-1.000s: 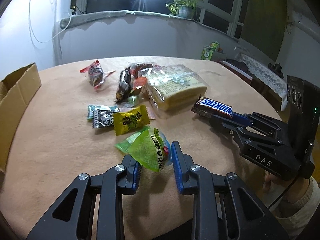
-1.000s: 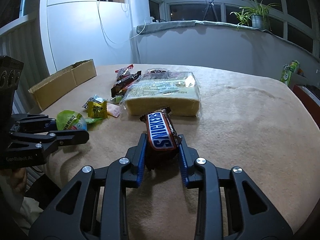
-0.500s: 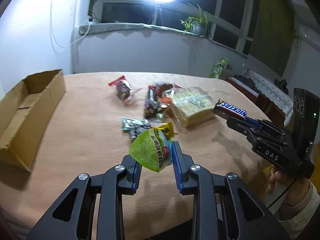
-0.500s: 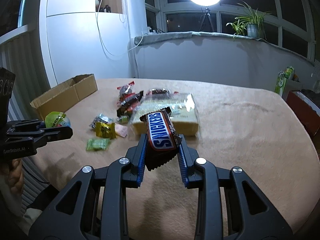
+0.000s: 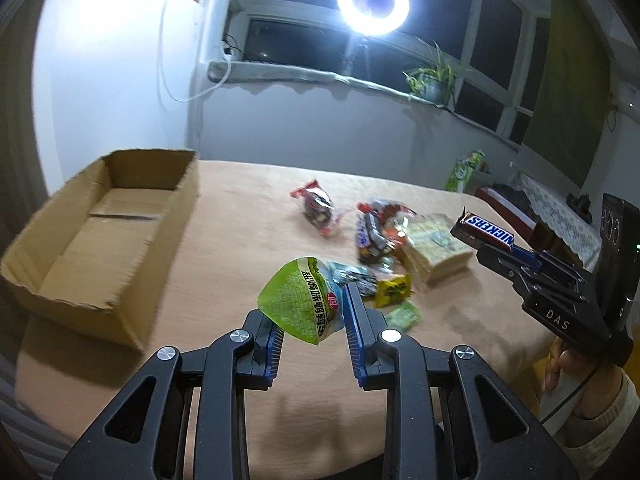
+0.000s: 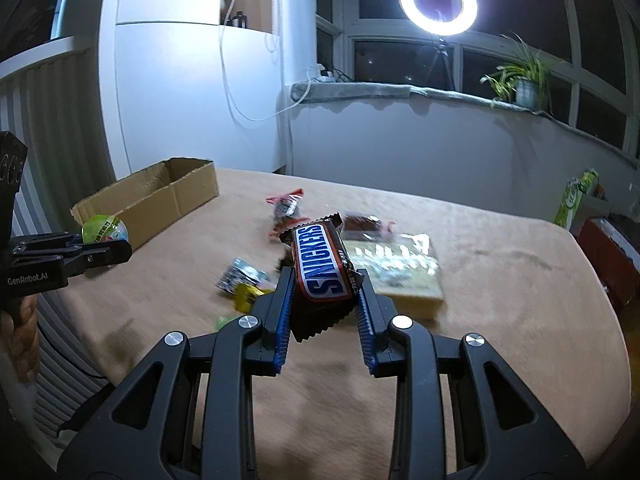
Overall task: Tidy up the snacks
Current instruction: 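Carry both snacks to the cardboard box and open both tools to drop them, then move both tools back over the remaining snacks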
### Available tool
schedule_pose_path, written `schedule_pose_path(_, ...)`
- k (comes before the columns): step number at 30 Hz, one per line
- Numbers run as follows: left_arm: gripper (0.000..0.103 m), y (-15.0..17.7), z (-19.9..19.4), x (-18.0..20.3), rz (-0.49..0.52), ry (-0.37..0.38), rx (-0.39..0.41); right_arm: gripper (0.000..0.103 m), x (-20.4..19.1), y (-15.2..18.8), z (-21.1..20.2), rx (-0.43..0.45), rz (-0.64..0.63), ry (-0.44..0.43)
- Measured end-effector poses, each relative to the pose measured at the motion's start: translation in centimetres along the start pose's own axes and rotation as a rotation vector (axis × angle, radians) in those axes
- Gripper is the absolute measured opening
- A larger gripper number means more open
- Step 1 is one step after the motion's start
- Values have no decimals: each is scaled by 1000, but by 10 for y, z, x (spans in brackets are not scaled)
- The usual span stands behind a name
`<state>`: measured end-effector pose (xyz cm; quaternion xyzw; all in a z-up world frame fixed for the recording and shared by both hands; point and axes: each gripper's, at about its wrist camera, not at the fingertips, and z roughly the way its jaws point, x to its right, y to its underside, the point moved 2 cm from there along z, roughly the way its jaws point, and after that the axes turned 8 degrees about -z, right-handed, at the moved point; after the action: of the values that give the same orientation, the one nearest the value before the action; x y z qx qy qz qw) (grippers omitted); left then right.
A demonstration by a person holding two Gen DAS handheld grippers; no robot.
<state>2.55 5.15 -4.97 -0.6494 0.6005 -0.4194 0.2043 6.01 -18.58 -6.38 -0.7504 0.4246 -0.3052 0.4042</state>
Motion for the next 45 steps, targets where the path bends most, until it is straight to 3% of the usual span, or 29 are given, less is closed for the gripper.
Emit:
schedule_pose_path(15, 26, -29, -32, -83, -39, -186, 103, 30, -100, -58, 53, 12, -135, -159)
schedule_pose_path(29, 26, -42, -15, -152, -111, -275, 81, 30, -204, -114, 124, 53, -249, -366)
schedule_pose_path(32, 33, -43, -10, -162, -134, -308, 76, 32, -220, -123, 140, 52, -265, -401)
schedule_pose_path(33, 52, -42, -10, -165, -142, -332, 75, 35, -227, -124, 148, 39, -277, -419)
schedule_pose_path(34, 61, -42, -11, -167, -151, -362, 81, 47, -232, -123, 153, 28, -294, -417)
schedule_pose_path(36, 72, -41, -16, -168, -162, -379, 104, 52, -231, -122, 154, 39, -291, -388)
schedule_pose_path(45, 74, -40, -40, -161, -136, -397, 140, 66, -200, -106, 118, 66, -214, -325)
